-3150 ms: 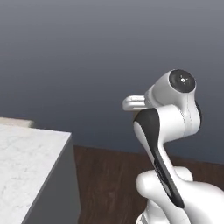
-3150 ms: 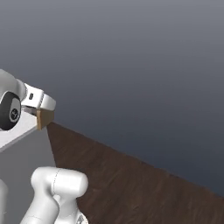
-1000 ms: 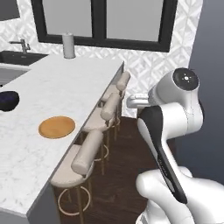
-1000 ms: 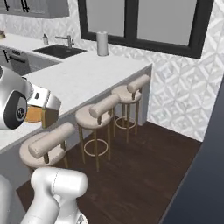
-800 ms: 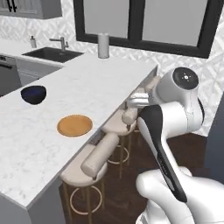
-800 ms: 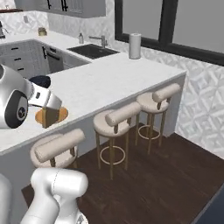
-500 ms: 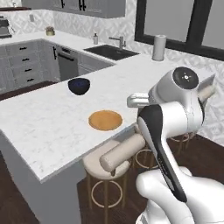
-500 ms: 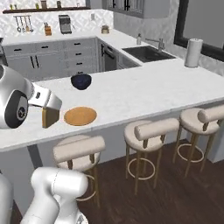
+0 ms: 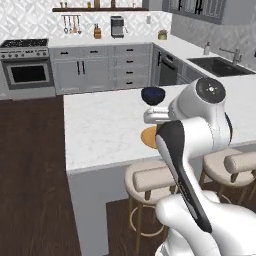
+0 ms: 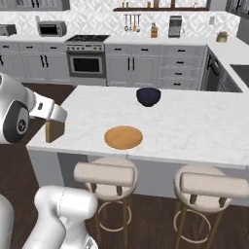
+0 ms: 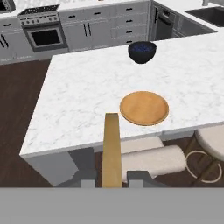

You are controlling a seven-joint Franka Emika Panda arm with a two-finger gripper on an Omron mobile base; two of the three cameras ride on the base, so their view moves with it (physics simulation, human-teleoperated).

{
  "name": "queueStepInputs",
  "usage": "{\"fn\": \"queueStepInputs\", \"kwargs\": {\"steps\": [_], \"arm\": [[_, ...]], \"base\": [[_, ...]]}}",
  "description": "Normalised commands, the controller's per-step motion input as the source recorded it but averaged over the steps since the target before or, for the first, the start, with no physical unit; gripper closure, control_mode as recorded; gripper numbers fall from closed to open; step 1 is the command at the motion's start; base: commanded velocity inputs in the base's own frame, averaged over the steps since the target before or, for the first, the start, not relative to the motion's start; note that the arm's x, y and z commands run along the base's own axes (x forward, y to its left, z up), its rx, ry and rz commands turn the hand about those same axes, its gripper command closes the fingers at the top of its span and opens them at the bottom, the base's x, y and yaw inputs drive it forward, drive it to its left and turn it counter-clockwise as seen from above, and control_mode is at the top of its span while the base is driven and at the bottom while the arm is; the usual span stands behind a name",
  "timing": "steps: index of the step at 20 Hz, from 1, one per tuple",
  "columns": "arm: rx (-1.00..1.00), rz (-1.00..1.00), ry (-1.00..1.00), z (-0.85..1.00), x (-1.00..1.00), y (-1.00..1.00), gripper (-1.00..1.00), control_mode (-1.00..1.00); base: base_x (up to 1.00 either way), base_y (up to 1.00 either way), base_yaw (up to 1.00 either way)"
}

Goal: Start the toaster. Once the lever pops up, take the bread to the plate on the dining counter.

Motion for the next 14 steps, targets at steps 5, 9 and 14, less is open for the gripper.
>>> {"fn": "queueStepInputs", "kwargs": {"steps": [5,9,14], "arm": [[0.0,0.0,0.0,0.0,0.0,0.0,1.0,1.0],[0.0,0.0,0.0,0.0,0.0,0.0,1.0,1.0],[0.0,0.0,0.0,0.0,0.0,0.0,1.0,1.0]], "base": [[0.11,-0.43,0.33],[0.16,-0.1,-0.08],[0.31,-0.18,-0.31]]}}
